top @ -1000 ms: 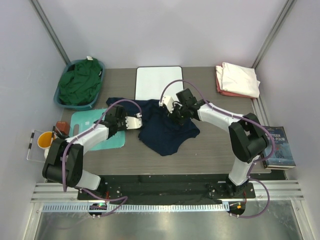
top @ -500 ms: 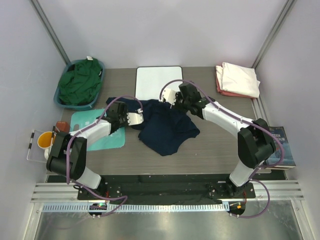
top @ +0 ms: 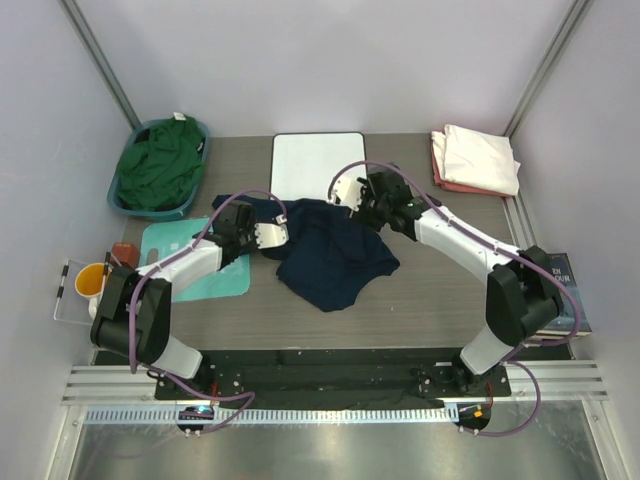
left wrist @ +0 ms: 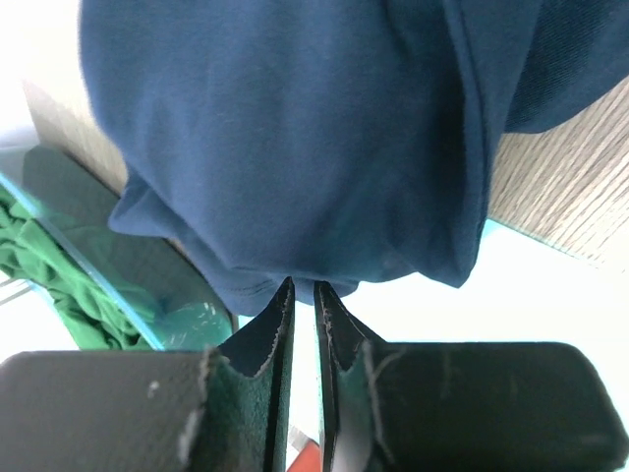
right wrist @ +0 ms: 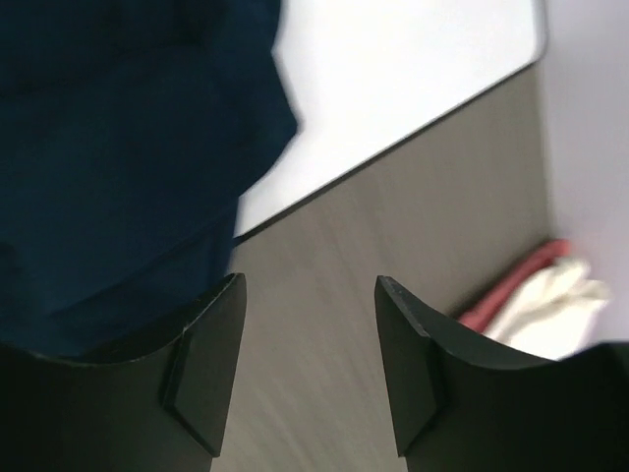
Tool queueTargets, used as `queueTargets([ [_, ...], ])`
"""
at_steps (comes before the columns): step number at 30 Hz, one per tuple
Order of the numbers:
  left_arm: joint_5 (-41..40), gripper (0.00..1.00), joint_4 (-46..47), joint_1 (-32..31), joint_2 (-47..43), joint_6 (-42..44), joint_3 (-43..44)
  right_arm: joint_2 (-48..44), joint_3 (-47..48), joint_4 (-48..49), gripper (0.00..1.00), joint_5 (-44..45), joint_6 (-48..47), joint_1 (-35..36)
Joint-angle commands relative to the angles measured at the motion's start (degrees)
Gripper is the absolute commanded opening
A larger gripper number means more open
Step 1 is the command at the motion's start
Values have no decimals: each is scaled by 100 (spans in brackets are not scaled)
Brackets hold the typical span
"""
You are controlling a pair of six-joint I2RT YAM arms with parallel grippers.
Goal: Fold and stack the t-shirts
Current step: Flatten out the tshirt
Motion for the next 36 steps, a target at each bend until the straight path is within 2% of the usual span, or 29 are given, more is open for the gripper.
queueTargets([
  [1,-60,13,88,-24,-285,49,61,-378,326,-1916,56,-1583,1220,-225],
  [3,-60,13,88,-24,-285,49,70,-518,-33,-2006,54,-2330,1904,-401],
  [6,-60,13,71,-33,-294,76,78,-632,-570,-1953,55,-2963,2242,-630],
  [8,-60,14,53,-33,-303,128,78,-651,-886,-1744,56,-3062,2470,-718],
  [14,-60,14,18,-33,-373,269,122,-378,-1160,-1215,63,-3816,3603,-1350],
  [21,-51,15,-88,-42,-417,269,131,78,-1063,-232,77,-4484,4939,-1649],
  [27,-95,15,-105,-42,-426,313,158,465,-1011,375,76,-4916,5801,-1773],
  [36,-113,16,-158,-42,-320,261,281,659,-1203,630,70,-5083,6065,-1826],
])
